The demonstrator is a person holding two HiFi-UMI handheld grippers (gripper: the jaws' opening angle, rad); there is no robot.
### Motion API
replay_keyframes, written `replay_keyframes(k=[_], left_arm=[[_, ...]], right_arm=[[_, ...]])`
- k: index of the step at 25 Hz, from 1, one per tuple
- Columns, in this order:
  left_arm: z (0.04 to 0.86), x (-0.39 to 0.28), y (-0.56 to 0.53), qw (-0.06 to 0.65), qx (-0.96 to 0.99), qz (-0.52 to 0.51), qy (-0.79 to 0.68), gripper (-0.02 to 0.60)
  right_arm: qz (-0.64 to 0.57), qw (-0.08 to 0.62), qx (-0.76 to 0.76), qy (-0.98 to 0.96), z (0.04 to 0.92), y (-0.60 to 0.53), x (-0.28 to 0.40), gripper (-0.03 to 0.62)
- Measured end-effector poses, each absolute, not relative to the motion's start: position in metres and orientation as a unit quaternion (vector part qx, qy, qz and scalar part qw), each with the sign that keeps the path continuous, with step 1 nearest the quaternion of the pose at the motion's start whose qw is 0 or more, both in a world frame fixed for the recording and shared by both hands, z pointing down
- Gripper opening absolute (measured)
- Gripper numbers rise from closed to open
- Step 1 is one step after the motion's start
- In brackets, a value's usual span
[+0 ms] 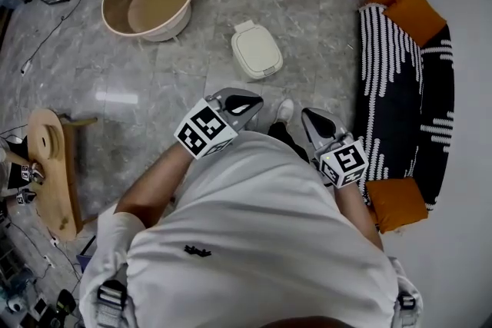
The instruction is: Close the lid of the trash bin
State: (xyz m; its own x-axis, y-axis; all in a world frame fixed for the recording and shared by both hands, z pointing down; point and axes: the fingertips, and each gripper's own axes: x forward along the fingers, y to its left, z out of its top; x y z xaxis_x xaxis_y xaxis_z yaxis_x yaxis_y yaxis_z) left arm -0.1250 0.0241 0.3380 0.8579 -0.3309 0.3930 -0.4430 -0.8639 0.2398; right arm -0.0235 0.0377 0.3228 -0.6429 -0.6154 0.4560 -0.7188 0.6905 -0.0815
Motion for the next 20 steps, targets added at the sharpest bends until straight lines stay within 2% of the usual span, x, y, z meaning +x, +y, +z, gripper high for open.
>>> replay_keyframes(k=[20], left_arm=[[0.346, -0.169, 0.017, 0.18, 0.935, 0.156, -0.262, 0.058]], right_arm=[[0.102, 0.221, 0.318, -0.916, 0.324, 0.014, -0.061, 0.002]])
